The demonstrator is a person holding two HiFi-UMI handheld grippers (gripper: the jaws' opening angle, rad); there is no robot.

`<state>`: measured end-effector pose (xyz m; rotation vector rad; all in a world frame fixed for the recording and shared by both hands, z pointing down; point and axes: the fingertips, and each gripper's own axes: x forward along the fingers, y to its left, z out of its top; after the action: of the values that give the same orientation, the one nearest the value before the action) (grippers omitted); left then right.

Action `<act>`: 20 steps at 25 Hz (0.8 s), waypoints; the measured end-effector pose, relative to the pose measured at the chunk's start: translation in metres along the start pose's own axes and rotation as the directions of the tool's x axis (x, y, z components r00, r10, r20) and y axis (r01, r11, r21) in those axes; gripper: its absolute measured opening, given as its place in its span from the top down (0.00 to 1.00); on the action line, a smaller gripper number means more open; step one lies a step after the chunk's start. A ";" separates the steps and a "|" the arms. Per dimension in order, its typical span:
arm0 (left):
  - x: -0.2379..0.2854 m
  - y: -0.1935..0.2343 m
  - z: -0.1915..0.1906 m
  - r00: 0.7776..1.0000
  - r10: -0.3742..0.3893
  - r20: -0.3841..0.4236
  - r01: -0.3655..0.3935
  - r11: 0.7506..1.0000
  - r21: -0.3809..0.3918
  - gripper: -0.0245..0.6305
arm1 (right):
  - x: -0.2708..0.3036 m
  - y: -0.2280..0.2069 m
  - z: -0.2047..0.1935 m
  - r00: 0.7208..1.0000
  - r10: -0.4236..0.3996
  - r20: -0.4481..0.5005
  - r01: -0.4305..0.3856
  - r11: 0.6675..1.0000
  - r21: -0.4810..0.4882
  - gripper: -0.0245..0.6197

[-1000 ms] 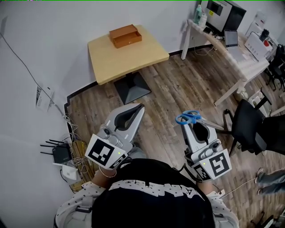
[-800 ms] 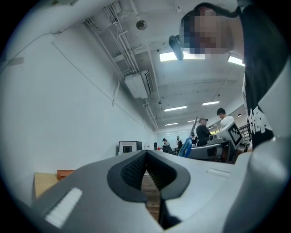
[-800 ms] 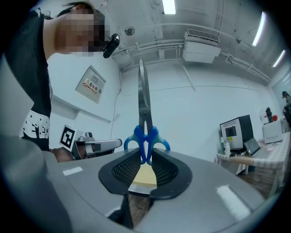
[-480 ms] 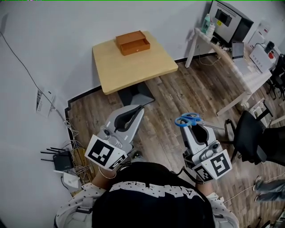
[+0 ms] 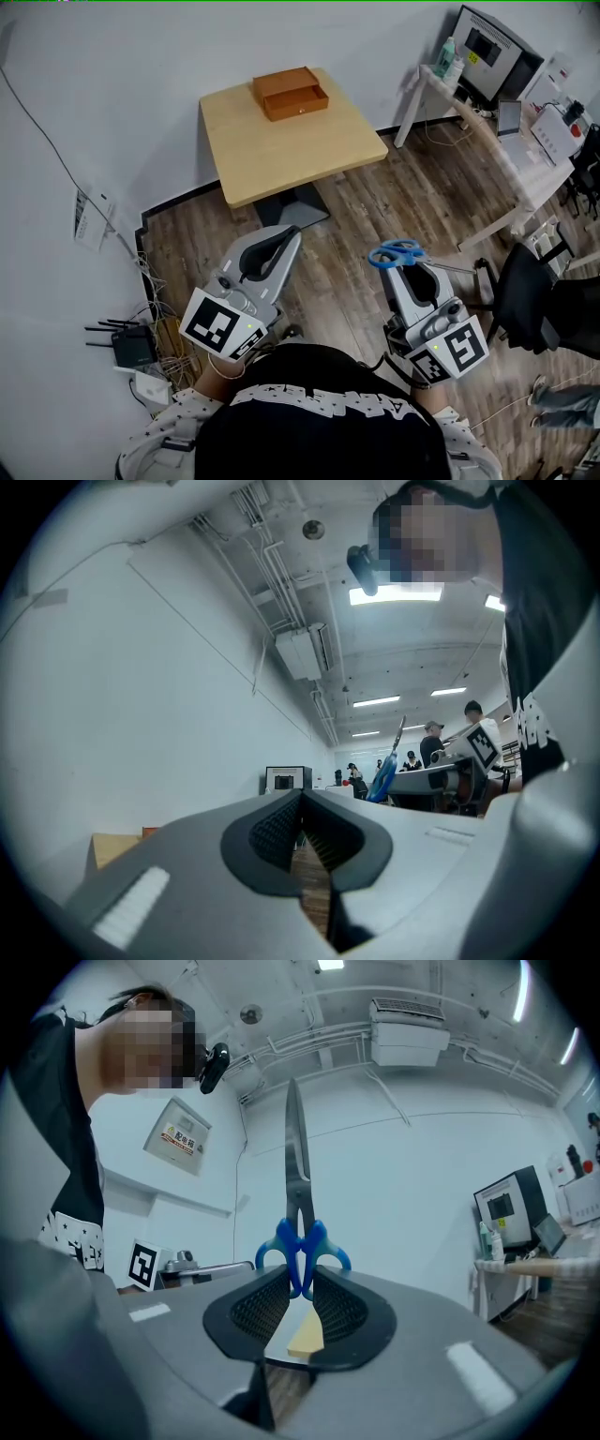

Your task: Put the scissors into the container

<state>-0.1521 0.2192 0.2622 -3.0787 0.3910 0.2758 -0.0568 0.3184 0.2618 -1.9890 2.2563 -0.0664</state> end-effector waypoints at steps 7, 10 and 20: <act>-0.002 0.034 -0.005 1.000 0.002 -0.002 -0.002 1.000 -0.011 0.96 | 0.035 0.004 -0.006 1.000 -0.005 -0.014 0.005 1.000 -0.008 0.82; -0.003 0.051 -0.007 1.000 -0.004 -0.001 0.004 1.000 -0.014 0.96 | 0.053 0.007 -0.009 1.000 -0.009 -0.017 0.009 1.000 -0.012 0.82; -0.004 0.086 -0.011 1.000 -0.004 0.008 0.004 1.000 -0.015 0.96 | 0.086 0.011 -0.014 0.999 -0.023 -0.029 0.022 0.999 -0.026 0.82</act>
<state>-0.1755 0.1365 0.2730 -3.0917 0.3847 0.2927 -0.0794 0.2341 0.2684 -2.0397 2.2638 -0.0692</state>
